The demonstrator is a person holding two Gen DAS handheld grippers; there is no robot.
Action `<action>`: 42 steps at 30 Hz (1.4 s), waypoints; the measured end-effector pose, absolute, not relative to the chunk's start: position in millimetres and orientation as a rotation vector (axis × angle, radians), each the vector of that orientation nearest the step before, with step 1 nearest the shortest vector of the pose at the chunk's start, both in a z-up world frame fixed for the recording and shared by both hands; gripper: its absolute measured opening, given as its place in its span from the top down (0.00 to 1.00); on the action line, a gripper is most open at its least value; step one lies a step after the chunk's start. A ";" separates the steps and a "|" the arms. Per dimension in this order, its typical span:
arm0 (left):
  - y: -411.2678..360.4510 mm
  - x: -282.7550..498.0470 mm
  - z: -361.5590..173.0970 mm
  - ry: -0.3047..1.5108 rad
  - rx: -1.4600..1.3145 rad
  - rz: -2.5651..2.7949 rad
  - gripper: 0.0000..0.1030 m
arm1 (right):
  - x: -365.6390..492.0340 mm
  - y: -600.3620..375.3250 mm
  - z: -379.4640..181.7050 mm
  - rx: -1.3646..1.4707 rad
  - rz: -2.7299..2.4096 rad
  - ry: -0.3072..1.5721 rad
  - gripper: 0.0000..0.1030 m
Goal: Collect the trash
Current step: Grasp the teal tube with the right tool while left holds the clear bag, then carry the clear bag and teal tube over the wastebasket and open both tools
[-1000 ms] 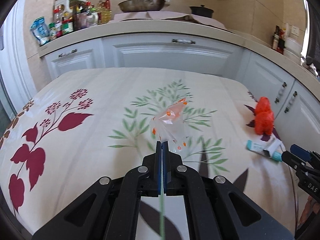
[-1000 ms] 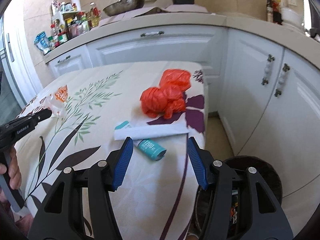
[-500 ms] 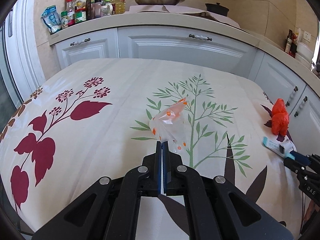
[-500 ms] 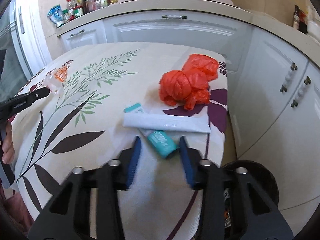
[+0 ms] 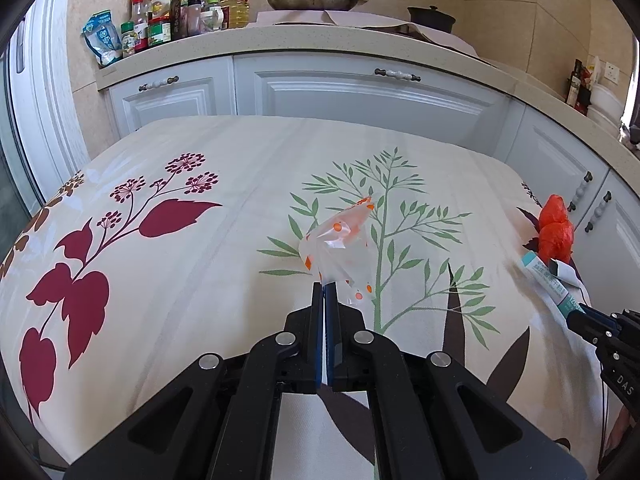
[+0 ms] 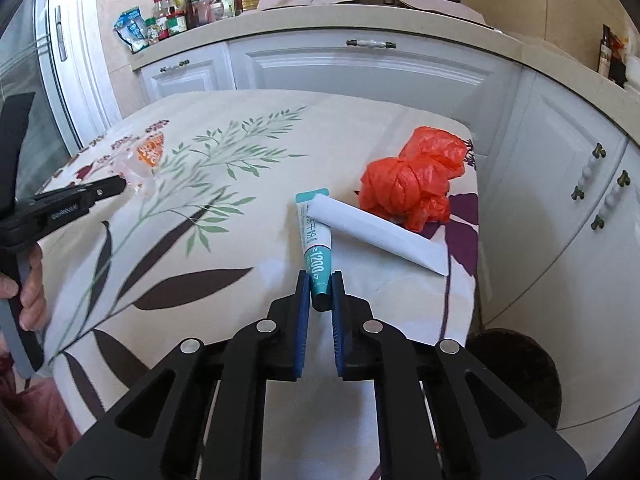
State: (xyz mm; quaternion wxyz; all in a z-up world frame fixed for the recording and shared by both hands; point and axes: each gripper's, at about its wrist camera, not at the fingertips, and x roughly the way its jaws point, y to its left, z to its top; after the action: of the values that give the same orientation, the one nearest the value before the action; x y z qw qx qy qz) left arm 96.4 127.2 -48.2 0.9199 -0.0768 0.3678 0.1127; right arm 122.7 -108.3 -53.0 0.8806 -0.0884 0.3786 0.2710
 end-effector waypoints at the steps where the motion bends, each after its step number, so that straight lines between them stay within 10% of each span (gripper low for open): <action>1: 126.6 95.6 -47.9 0.755 -0.158 0.230 0.99 | 121.5 -107.6 -52.3 -0.182 0.570 0.790 0.90; 42: 100.6 45.0 -16.8 0.688 -0.130 0.143 0.99 | 58.5 -167.2 -1.0 -0.045 0.339 0.587 0.90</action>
State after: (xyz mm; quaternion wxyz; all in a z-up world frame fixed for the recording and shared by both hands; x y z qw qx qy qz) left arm 45.0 100.6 -16.8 0.9369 -0.0634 0.3365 0.0698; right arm 58.5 -167.2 -1.0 0.9429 -0.0219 0.2879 0.1660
